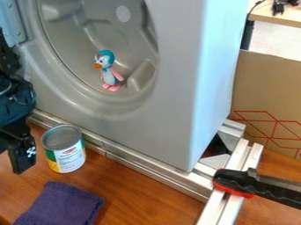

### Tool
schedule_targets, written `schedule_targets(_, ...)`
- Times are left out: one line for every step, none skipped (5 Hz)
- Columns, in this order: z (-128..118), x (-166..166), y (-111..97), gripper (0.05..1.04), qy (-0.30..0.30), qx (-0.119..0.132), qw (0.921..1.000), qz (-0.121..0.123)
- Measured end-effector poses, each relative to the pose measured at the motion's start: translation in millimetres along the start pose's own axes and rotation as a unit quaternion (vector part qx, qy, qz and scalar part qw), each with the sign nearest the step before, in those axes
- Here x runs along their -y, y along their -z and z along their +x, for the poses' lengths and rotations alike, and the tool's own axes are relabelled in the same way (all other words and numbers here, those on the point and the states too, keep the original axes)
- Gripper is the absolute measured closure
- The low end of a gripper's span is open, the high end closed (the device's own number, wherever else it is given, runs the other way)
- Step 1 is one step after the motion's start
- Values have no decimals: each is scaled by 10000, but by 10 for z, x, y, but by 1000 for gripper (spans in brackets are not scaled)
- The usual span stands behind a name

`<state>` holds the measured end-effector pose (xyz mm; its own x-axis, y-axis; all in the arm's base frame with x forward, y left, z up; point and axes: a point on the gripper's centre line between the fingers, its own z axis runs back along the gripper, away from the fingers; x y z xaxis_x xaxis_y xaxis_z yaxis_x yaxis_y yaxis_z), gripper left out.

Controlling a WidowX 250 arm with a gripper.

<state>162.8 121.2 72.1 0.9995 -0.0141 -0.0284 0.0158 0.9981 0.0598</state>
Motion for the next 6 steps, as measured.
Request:
schedule_targets(-14,15,37,83,9,-72,10000,-58)
schedule_targets(215,-80,34,83,289,16,9991,-307)
schedule_targets(414,-348,50,83,161,22,9982,-576)
schedule_targets(607,-534,106,83,151,-67,9980,-602)
schedule_targets(684,-649,246,83,197,-222,9982,-512)
schedule_targets(679,-633,384,83,258,-346,9971,-623)
